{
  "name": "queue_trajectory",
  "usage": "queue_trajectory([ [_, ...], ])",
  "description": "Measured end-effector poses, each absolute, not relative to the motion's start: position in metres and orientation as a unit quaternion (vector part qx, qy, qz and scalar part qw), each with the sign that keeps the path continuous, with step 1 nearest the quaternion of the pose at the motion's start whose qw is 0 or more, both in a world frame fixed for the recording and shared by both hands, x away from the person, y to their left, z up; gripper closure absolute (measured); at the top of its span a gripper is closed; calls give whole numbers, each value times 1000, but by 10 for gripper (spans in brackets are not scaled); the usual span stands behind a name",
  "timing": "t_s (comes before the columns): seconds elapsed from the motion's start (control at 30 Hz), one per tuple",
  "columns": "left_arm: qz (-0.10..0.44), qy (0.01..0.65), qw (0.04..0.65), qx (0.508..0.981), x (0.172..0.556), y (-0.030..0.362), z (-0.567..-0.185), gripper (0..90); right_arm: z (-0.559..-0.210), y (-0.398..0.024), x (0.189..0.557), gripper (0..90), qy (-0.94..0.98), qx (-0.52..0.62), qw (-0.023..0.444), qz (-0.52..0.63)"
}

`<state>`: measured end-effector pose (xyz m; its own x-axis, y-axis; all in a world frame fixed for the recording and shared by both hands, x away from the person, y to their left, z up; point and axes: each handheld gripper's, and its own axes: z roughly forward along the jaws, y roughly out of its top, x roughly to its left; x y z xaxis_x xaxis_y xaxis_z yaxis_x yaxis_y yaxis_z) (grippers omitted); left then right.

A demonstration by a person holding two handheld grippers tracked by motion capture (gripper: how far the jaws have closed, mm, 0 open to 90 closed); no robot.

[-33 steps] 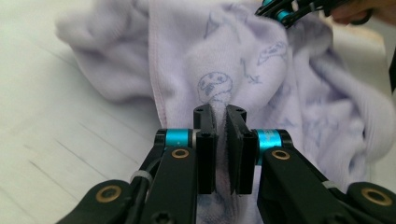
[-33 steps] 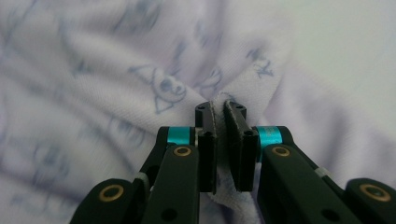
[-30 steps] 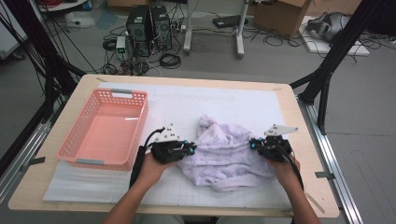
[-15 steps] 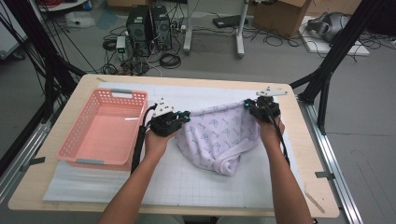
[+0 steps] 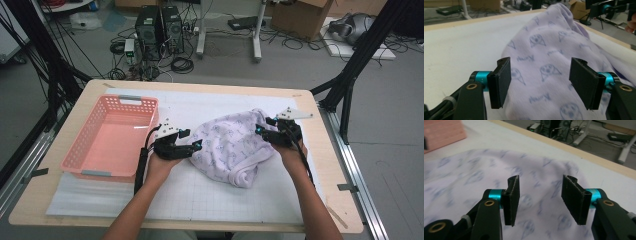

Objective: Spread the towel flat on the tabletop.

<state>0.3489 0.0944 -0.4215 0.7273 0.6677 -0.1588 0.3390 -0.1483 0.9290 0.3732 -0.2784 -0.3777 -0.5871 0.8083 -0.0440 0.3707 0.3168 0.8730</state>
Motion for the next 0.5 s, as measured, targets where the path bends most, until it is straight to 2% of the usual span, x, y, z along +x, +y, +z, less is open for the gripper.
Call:
queue_trajectory([
  [0.07,139,339,550,751,345,96,-425,344,-379,-280,358,405,785,375,247,427],
  [0.13,126,335,540,762,343,95,-425,316,-382,-283,341,402,786,365,251,432],
  [0.27,139,321,543,763,332,93,-428,332,-396,-291,318,386,798,358,244,419],
  [0.37,128,313,526,780,329,91,-430,326,-408,-294,304,385,806,353,233,415],
  [0.5,129,315,544,767,320,93,-433,333,-422,-295,292,421,815,344,218,412],
])
